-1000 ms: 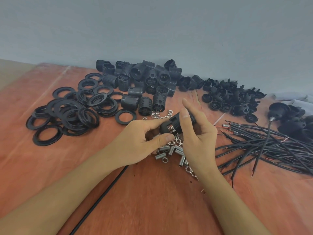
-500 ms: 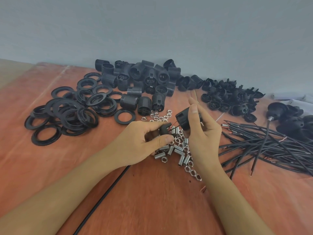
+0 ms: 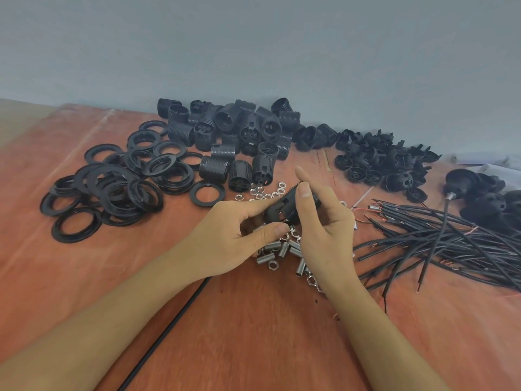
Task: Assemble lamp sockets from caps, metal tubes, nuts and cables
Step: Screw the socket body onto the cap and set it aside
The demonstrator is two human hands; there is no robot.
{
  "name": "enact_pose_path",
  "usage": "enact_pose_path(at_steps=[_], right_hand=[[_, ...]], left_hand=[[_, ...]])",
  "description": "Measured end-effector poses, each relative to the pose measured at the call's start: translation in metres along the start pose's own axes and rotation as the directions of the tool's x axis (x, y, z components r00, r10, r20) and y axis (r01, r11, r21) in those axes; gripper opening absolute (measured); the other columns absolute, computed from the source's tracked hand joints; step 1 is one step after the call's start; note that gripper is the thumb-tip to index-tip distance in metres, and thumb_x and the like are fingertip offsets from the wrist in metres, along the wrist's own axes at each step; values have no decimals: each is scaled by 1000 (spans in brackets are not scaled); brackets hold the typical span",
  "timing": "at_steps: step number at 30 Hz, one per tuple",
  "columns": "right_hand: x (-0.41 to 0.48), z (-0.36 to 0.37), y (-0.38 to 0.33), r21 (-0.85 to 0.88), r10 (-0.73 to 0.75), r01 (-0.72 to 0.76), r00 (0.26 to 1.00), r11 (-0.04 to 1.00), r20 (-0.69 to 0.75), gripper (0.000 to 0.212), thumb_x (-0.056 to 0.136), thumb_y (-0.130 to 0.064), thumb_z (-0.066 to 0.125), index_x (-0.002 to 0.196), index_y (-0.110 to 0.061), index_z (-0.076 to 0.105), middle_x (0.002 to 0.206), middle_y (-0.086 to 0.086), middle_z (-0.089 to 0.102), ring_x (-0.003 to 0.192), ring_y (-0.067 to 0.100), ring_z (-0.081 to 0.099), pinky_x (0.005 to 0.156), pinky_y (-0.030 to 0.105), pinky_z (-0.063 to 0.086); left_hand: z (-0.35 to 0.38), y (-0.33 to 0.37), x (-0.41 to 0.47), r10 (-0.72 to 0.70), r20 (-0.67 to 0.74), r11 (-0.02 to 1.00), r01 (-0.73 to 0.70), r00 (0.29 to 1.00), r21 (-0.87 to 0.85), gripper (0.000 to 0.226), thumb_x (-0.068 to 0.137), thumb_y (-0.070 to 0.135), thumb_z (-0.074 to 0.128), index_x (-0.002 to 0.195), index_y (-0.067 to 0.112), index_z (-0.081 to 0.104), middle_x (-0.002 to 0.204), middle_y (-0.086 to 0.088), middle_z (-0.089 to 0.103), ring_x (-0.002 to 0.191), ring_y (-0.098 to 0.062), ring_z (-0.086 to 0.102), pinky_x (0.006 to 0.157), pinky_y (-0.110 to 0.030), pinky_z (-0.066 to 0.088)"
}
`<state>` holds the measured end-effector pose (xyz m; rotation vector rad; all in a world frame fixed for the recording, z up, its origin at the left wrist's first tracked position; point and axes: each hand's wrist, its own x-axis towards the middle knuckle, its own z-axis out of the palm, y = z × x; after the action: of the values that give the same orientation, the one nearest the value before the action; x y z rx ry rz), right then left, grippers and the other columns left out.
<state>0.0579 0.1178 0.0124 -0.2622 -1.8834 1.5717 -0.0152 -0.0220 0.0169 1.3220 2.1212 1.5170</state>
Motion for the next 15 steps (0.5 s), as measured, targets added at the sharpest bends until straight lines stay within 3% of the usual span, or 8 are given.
enact_pose_path(at_steps=[2,5,8,11,13,15], right_hand=[[0,0,1,2,-6,6,1000,1000,15,41,91,-44,53,125,-24,65,95,2,64,87,7,58,82,28,47],[1,-6,1,33,2,-6,994,999,107,36,93,-31,50,127,-25,62,104,7,65,93,6,60,85,20,47],[6,-13,-3,118,79,-110,967,987,243,34,91,-22,48,120,-30,63,101,8,65,82,9,58,68,20,49],[11,-18,-8,119,109,-155,940,981,324,20,95,-26,58,112,-32,67,84,4,65,66,16,56,54,25,49],[14,-19,-10,99,129,-168,938,981,320,27,90,-33,58,115,-28,67,81,3,65,66,19,55,53,26,48],[15,-20,-11,65,114,-140,946,988,304,27,91,-36,58,108,-18,69,76,-1,64,63,14,55,51,20,43]], left_hand=[[-1,0,0,2,22,1000,-2,1000,-4,37,90,46,57,126,52,47,63,13,61,52,-2,57,52,-21,51],[-3,-1,1,-31,32,999,32,999,-15,34,93,46,54,127,46,51,57,15,58,49,-2,56,52,-12,44],[-7,1,2,-85,57,994,88,995,-61,31,97,46,48,127,46,53,50,6,52,47,-5,51,52,-15,41],[-6,6,2,-129,135,955,159,982,-249,25,97,42,44,100,49,67,55,-2,46,47,-12,47,48,-23,41],[-3,7,3,-185,139,888,226,973,-401,25,92,41,48,110,39,66,57,1,50,47,-13,50,45,-23,42],[-3,6,3,-234,145,822,275,961,-498,41,84,41,58,122,26,58,57,1,57,47,-14,53,44,-23,45]])
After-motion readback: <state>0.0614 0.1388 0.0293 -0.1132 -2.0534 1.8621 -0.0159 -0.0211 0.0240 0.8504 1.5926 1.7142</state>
